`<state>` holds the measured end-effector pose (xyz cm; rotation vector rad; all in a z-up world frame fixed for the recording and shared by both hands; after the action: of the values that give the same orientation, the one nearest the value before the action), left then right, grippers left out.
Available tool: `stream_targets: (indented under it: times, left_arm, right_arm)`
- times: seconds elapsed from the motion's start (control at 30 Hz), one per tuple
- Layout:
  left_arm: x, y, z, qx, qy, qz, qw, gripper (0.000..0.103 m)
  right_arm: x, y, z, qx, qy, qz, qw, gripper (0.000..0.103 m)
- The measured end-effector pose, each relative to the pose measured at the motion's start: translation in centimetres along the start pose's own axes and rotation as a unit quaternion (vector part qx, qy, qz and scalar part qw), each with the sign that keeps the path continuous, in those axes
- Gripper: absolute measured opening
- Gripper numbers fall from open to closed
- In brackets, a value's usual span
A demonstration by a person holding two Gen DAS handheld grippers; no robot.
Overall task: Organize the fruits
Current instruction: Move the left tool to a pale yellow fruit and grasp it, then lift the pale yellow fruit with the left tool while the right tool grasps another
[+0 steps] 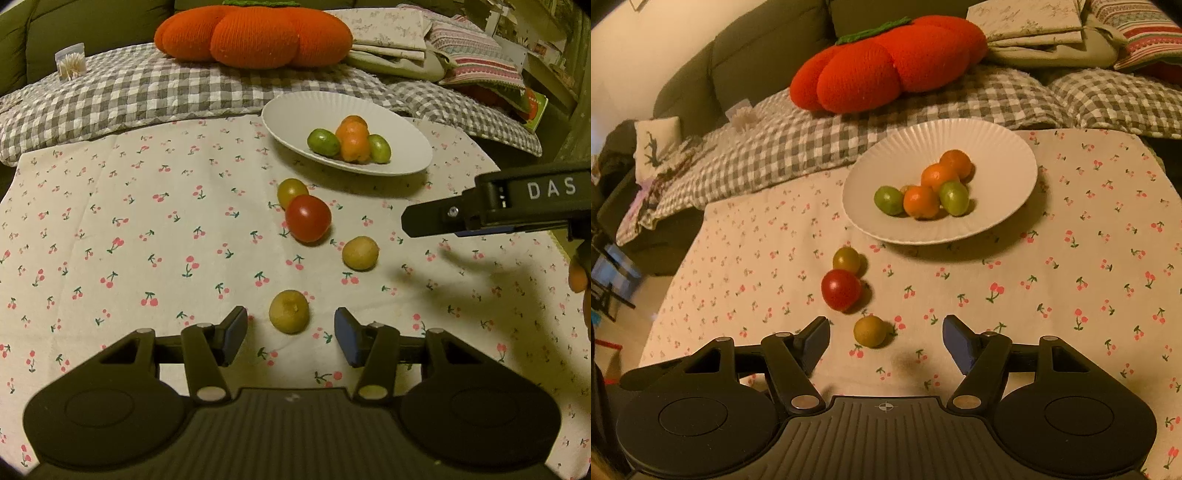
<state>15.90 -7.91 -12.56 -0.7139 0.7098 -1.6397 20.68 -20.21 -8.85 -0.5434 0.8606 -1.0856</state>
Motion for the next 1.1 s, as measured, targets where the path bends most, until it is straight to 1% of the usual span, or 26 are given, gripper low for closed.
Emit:
stream_targets:
  times: [0.1,0.2,0.33,0.4,0.53,0.6,0.8,1.1]
  left_arm:
    - [0.1,0.2,0.0,0.003,0.003,0.0,1.0,0.05]
    - [0.2,0.5,-0.1,0.001,0.007,0.003,1.0,0.047]
    - [0.2,1.1,-0.2,-0.002,0.011,0.007,0.9999,0.038]
    - [0.2,1.3,-0.1,0.002,0.013,0.01,0.9999,0.036]
    - [0.1,1.4,0.0,0.006,0.014,0.015,0.9998,0.023]
    - [-0.1,1.4,0.1,0.006,0.009,0.013,0.9999,0.023]
    - [-0.8,1.0,0.1,0.002,-0.012,0.027,0.9996,0.023]
    - [-2.0,0.5,0.0,-0.003,-0.038,0.044,0.9983,0.023]
  right_arm:
    - [0.1,0.2,-0.1,-0.003,-0.001,-0.003,1.0,0.068]
    - [0.1,0.5,-0.3,-0.005,-0.002,-0.007,1.0,0.068]
    - [0.0,0.6,-0.5,-0.008,-0.004,-0.008,1.0,0.068]
    - [0.0,0.6,-0.5,-0.008,-0.006,-0.008,1.0,0.068]
    - [0.1,0.7,-0.6,-0.01,-0.007,-0.009,1.0,0.068]
    - [0.1,0.8,-0.6,-0.01,-0.007,-0.011,1.0,0.068]
    - [0.3,1.5,-0.8,-0.014,-0.011,-0.017,1.0,0.068]
    - [-0.6,3.2,-1.6,-0.024,-0.038,-0.021,0.999,0.068]
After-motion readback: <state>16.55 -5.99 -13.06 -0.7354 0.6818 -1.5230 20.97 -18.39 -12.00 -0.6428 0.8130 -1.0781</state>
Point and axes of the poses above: each gripper's, at about its wrist camera, not at the fingertips, and y roughly the way its jaws point, x to its right, z to its top, the point moved 10 cm from there along y, roughly the way its jaws point, and after that the axes turned 4 degrees about y, right-handed, at the moved point
